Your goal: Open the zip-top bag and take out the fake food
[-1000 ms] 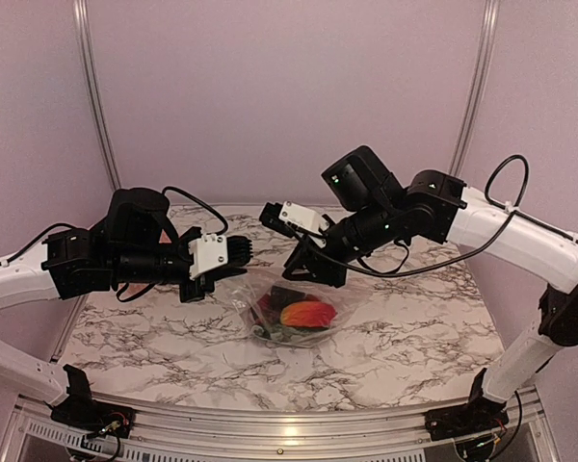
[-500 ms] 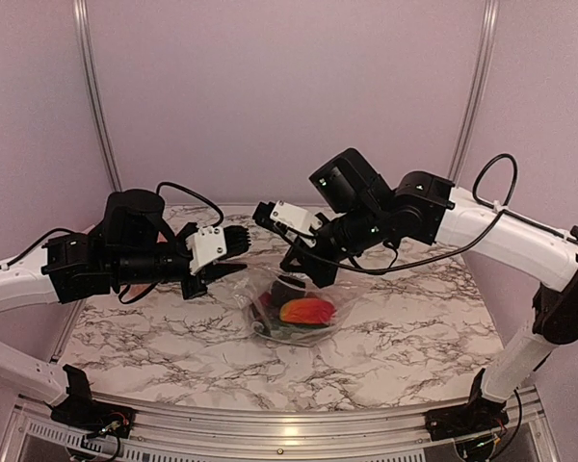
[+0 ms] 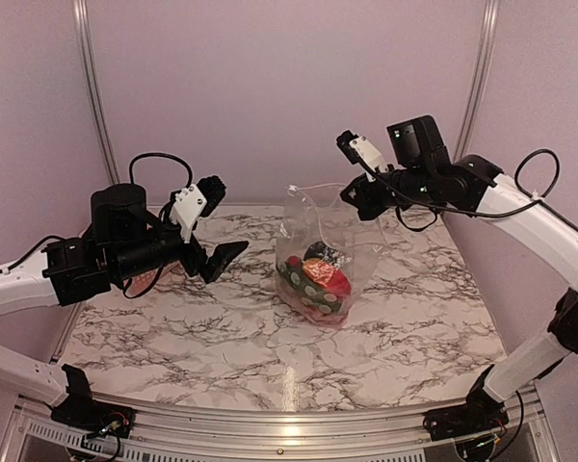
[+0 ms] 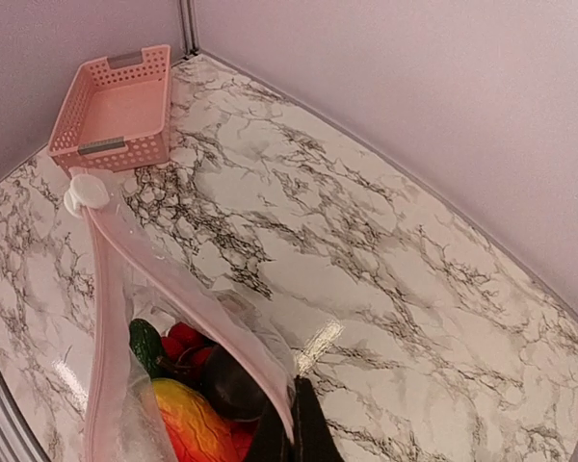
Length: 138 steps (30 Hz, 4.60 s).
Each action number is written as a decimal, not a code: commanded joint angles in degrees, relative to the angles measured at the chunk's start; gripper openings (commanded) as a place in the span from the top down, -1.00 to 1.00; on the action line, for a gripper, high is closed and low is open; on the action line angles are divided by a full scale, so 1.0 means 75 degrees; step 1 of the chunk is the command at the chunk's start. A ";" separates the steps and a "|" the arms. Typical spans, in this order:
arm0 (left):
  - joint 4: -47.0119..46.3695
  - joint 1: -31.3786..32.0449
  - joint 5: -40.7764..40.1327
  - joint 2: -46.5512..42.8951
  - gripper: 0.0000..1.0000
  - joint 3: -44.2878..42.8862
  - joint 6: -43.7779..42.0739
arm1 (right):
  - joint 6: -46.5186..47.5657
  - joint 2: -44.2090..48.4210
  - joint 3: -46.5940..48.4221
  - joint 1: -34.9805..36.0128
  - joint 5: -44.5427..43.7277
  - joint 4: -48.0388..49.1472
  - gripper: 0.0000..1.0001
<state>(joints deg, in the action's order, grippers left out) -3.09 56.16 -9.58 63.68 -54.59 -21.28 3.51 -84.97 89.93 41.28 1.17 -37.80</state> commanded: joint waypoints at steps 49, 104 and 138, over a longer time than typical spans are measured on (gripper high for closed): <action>-0.6595 -0.1189 0.2597 0.5633 0.15 0.0461 0.9341 | -0.3597 -0.2029 -0.1684 0.0725 0.0991 0.5386 1.00; -0.5276 -0.1172 0.1770 0.2034 -0.10 0.3441 0.6632 | -0.2847 -0.2090 -0.2313 0.1017 0.1379 0.4815 1.00; -0.6866 -0.0664 0.2263 0.6764 0.26 0.1125 0.9827 | -0.3278 -0.1558 -0.3227 0.1075 0.1100 0.5761 0.94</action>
<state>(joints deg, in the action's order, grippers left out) -51.22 52.10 6.04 112.40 -45.50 44.36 -22.31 -99.18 64.60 48.75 9.82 5.04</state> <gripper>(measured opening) 0.366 0.003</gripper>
